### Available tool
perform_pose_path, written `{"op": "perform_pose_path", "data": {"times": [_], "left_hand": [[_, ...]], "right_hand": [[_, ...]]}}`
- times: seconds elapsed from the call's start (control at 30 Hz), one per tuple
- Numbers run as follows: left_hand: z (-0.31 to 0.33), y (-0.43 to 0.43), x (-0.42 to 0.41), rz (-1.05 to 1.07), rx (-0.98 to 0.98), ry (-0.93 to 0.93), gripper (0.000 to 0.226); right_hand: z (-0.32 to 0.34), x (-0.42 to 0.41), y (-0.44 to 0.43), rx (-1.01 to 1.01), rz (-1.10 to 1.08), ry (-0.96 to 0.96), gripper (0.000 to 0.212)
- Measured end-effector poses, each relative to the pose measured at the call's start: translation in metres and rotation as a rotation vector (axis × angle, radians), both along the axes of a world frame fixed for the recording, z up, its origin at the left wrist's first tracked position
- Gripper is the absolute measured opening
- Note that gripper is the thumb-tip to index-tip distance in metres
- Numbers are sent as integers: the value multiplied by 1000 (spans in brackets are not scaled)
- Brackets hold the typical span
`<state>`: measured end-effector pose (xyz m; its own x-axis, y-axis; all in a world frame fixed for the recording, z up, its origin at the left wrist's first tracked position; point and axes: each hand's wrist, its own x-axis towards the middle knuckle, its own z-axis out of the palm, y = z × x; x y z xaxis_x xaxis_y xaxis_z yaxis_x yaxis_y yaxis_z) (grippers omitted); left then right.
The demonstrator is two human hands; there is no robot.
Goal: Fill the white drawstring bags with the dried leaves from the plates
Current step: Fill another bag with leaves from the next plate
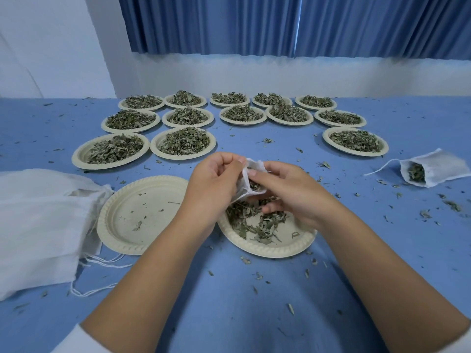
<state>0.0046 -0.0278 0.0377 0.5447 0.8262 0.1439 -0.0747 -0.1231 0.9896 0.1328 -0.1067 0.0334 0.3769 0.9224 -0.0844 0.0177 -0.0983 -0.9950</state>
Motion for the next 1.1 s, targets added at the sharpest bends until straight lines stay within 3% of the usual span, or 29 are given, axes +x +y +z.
{"op": "perform_pose_path", "data": {"times": [0.23,0.43,0.67,1.0,1.1], "left_hand": [[1,2,-2,16,-17,-15,14],[4,-2,-4,-41,-3,-18,14],[11,-14,-6,-217,-22,-35,11],[10,-15,-5,-299,8,34,14],[7,-16,-3,-313,3,58,17]], "right_hand": [[11,8,-4,-16,88,199,23],[6,6,-4,21,45,196,27],[0,4,0,8,-15,135,19],[-10,-3,6,73,-85,39,15],[-13,-5,11,45,-165,-70,30]]}}
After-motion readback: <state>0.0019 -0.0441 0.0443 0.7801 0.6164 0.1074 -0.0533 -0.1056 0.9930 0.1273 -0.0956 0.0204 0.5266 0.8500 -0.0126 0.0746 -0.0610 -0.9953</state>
